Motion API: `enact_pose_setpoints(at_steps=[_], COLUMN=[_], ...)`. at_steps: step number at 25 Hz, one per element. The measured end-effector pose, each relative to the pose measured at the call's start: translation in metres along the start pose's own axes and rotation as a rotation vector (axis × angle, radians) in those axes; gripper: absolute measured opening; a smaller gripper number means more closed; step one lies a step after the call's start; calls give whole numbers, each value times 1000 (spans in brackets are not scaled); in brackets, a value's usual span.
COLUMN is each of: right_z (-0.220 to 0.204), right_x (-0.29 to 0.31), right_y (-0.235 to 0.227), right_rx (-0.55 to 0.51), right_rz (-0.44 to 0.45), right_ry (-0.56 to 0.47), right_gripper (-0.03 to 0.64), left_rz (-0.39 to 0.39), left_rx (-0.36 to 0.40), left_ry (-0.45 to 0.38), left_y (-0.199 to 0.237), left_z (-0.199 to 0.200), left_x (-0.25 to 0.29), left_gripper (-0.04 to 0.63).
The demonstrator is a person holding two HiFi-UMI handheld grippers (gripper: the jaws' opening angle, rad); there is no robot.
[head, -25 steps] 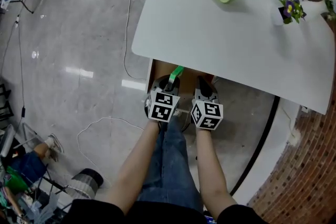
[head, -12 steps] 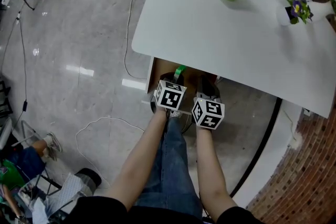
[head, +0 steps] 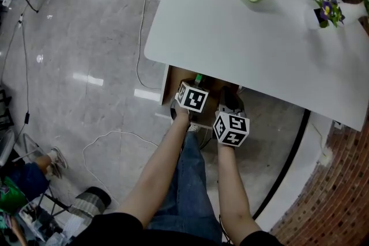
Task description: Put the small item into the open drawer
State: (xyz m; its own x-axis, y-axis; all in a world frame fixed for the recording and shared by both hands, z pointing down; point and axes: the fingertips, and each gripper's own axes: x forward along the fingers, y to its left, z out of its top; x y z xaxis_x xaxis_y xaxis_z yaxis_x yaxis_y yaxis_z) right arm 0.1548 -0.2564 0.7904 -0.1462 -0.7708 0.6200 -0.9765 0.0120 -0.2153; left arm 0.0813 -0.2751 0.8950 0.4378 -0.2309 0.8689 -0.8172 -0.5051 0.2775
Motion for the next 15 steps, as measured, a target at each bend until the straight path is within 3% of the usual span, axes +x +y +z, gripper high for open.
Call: enact_pose_setpoints(at_steps=[15], right_z=[0], right_x=[-3], right_y=[-2], right_rx=[2], right_rz=[3], right_ry=[-6], right_gripper=[2], left_rz=[19], left_rx=[7], left_ry=[30], left_y=[4], left_z=[-6], left_x=[13], left_gripper=[109])
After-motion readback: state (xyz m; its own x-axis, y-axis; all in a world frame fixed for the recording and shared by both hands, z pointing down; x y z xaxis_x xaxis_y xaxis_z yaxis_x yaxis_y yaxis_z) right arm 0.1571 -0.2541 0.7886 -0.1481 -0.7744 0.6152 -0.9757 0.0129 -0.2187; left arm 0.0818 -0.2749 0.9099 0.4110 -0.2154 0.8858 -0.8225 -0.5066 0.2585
